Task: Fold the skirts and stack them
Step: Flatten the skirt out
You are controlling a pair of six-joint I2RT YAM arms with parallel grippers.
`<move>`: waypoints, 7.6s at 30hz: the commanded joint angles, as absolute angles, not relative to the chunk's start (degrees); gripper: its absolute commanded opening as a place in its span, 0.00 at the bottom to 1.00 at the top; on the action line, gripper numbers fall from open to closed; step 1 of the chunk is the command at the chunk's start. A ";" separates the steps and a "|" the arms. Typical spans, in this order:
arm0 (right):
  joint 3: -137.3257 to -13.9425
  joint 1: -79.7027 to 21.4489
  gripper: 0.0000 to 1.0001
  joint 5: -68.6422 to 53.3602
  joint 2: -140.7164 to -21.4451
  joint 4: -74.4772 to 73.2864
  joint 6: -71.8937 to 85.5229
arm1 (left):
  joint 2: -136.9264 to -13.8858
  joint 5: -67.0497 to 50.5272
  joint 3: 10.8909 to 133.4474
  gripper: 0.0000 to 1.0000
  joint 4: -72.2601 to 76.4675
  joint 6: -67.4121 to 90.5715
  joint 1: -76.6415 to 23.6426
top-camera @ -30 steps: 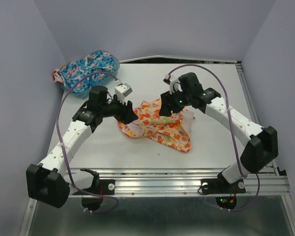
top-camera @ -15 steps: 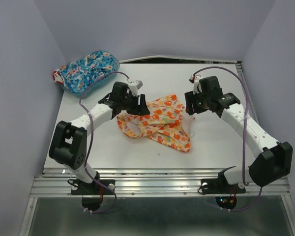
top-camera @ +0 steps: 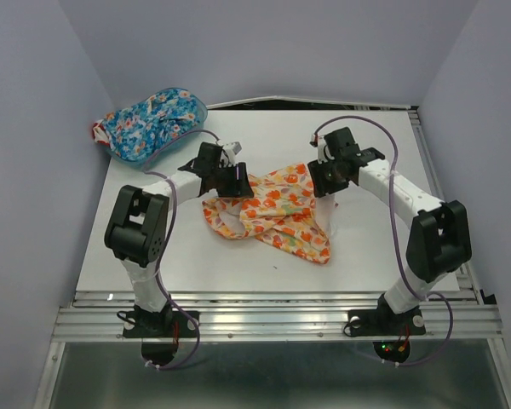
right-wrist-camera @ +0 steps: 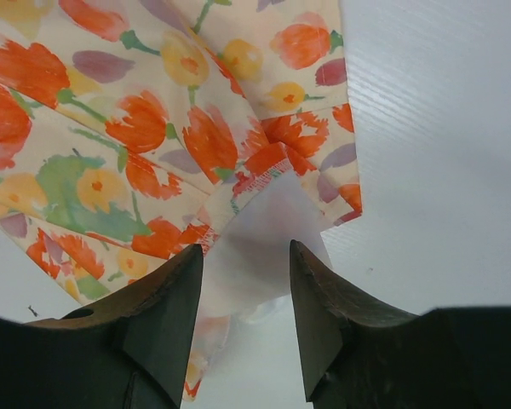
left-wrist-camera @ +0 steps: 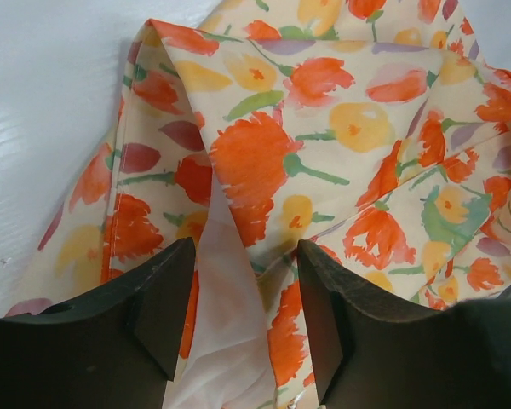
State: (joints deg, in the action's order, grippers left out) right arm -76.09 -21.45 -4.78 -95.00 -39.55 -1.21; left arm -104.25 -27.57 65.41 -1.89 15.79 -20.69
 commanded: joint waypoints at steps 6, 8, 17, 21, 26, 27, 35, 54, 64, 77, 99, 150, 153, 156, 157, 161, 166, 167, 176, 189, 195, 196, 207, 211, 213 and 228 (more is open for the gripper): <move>-80.33 -22.24 0.50 -7.12 -96.59 -40.08 -0.18 | -104.41 -31.46 67.24 0.59 2.63 16.96 -21.97; -80.25 -23.90 0.52 -6.68 -96.85 -39.99 -0.18 | -104.50 -31.90 66.89 0.54 2.99 16.88 -22.32; -80.68 -25.31 0.48 1.04 -101.42 -39.20 1.48 | -101.87 -35.50 64.16 0.10 6.15 18.37 -22.50; -80.77 -25.93 0.46 6.05 -103.44 -38.85 0.70 | -99.24 -36.83 63.81 0.01 6.85 18.72 -23.03; -80.24 -25.93 0.34 12.82 -103.97 -38.58 -3.07 | -94.31 -37.44 62.41 0.00 6.86 18.98 -23.55; -80.16 -25.93 0.27 13.27 -103.80 -38.85 -3.86 | -93.70 -37.62 62.23 0.00 6.86 18.55 -23.55; -79.63 -23.21 0.01 19.25 -100.20 -41.65 -6.15 | -84.82 -35.51 60.56 0.00 1.41 13.02 -23.29; -85.57 4.57 0.23 -36.11 -93.52 -54.67 -17.23 | -66.35 -41.83 65.47 0.00 -17.48 -16.35 -19.07; -98.71 -3.85 1.00 -50.45 -88.08 -55.37 -17.84 | -74.26 -41.13 77.95 0.00 -18.02 -17.75 -34.01; -85.09 -20.92 1.00 -46.77 -76.56 -42.72 -18.63 | -82.35 -40.87 85.43 0.00 -17.41 -13.99 -38.94; -71.81 -29.17 0.98 -29.72 -70.57 -25.40 -18.37 | -85.08 -32.70 79.45 0.00 -4.84 34.45 -38.14; -93.60 -35.07 0.01 -19.78 -73.30 -34.19 -31.73 | -52.56 -43.50 37.02 0.93 -16.80 -52.65 -4.66; -93.69 -35.07 0.01 -19.60 -73.13 -34.01 -31.46 | -52.82 -48.15 34.46 0.95 -12.93 -53.00 -4.66; -94.04 -35.07 0.01 -18.99 -73.48 -34.28 -31.20 | -54.66 -52.80 33.66 0.95 -12.92 -54.75 -4.83; -94.04 -35.07 0.01 -18.98 -73.48 -34.28 -31.11 | -55.45 -53.34 33.84 0.95 -13.01 -55.02 -5.01; -94.31 -35.07 0.01 -19.07 -73.48 -33.75 -30.67 | -59.58 -53.35 34.80 0.95 -11.78 -56.08 -5.45; -94.57 -35.07 0.01 -19.07 -73.30 -34.19 -30.76 | -62.66 -52.82 35.77 0.97 -2.82 -50.02 -6.24; -94.66 -35.07 0.01 -18.90 -73.13 -34.28 -30.76 | -63.62 -52.56 35.86 0.97 -1.86 -48.70 -6.50; -94.49 -35.07 0.01 -13.20 -71.99 -32.18 -29.80 | -64.61 -55.64 38.76 0.45 1.58 -42.37 -7.21; -89.05 -32.53 0.01 7.90 -66.19 -25.84 -31.64 | -63.89 -34.40 67.45 0.00 -6.13 -32.77 1.84; -82.80 -24.97 0.01 3.88 -63.55 -25.75 -28.05 | -66.88 -26.56 83.99 0.00 -16.84 -40.58 1.32; -82.36 -24.00 0.01 1.78 -63.11 -25.75 -27.25 | -66.80 -25.85 84.89 0.00 -18.18 -41.91 1.23; -77.53 -20.49 0.01 -7.46 -62.57 -26.37 -22.76 | -63.63 -22.33 87.54 0.00 -34.45 -45.27 0.26; -76.29 -16.81 0.01 -11.76 -65.73 -25.75 -23.38 | -66.26 -23.73 86.31 0.00 -34.89 -40.88 -1.66; -76.55 -13.73 0.01 -14.31 -68.01 -24.70 -23.38 | -68.54 -24.26 85.70 0.00 -32.97 -37.99 -2.46; -117.38 6.32 0.01 -38.05 -106.32 -19.60 -19.96 | -113.70 -15.39 132.31 0.00 -23.03 -23.03 -9.76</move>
